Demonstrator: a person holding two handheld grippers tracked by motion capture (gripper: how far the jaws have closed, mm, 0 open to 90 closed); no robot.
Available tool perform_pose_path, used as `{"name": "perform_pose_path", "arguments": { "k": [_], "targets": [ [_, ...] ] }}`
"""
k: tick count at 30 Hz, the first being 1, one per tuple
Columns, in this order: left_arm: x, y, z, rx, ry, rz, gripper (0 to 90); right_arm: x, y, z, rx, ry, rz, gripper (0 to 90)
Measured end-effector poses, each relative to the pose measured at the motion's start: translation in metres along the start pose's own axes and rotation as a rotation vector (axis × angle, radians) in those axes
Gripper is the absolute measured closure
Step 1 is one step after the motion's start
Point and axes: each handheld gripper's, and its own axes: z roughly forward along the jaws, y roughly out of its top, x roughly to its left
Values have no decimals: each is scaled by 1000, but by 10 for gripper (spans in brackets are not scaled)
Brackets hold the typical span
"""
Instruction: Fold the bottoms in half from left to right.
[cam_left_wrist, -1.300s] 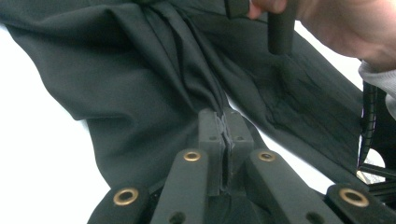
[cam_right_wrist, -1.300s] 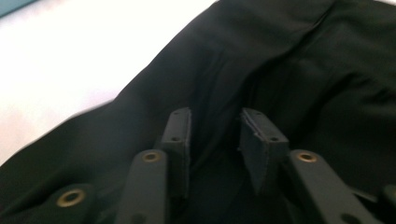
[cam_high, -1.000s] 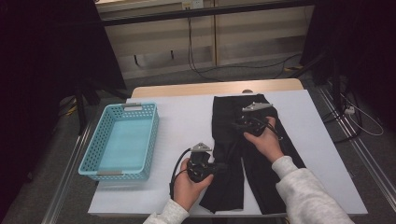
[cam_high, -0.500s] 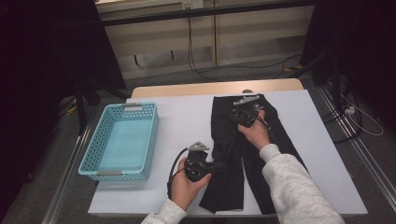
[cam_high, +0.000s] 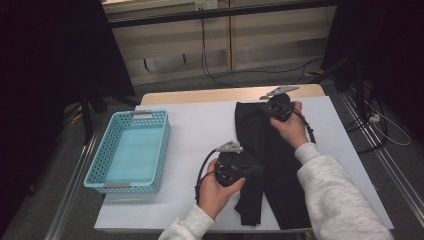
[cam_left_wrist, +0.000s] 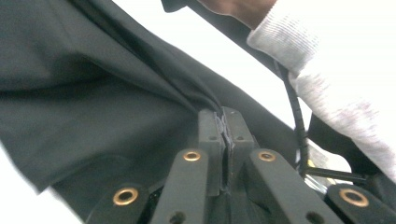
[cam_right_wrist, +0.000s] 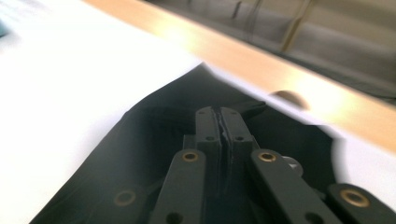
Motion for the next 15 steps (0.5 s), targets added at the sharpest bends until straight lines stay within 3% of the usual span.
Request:
{"name": "perform_pose_path", "arguments": {
  "k": [3, 4, 5, 6, 7, 8, 9, 11, 12, 15],
  "targets": [
    [-8, 12, 17, -18, -56, 11, 874, -26, 2, -21, -27, -76, 12, 870],
    [-11, 15, 23, -34, -63, 43, 865, -35, 1, -27, -35, -117, 15, 864],
    [-11, 17, 26, -42, -42, 76, 812, -45, -1, -33, -50, -125, 34, 832],
    [-9, 19, 31, -46, -9, 89, 704, -50, -4, -34, -42, -109, 43, 739],
    [-6, 19, 33, -44, 8, 88, 474, -52, -8, -36, -8, -128, 49, 572],
    [0, 17, 33, -34, 36, 91, 412, -52, -11, -37, 11, -149, 43, 590],
    [5, 15, 31, -29, 43, 93, 394, -50, -16, -40, 14, -126, 48, 615],
    [16, 10, 26, -14, 79, 97, 335, -42, -24, -43, 17, -110, 51, 527],
    [22, 7, 22, -3, 97, 116, 294, -37, -28, -44, 33, -101, 38, 511],
    [37, -3, 8, 19, 137, 112, 230, -19, -44, -48, 57, -52, 41, 438]
  ]
}}
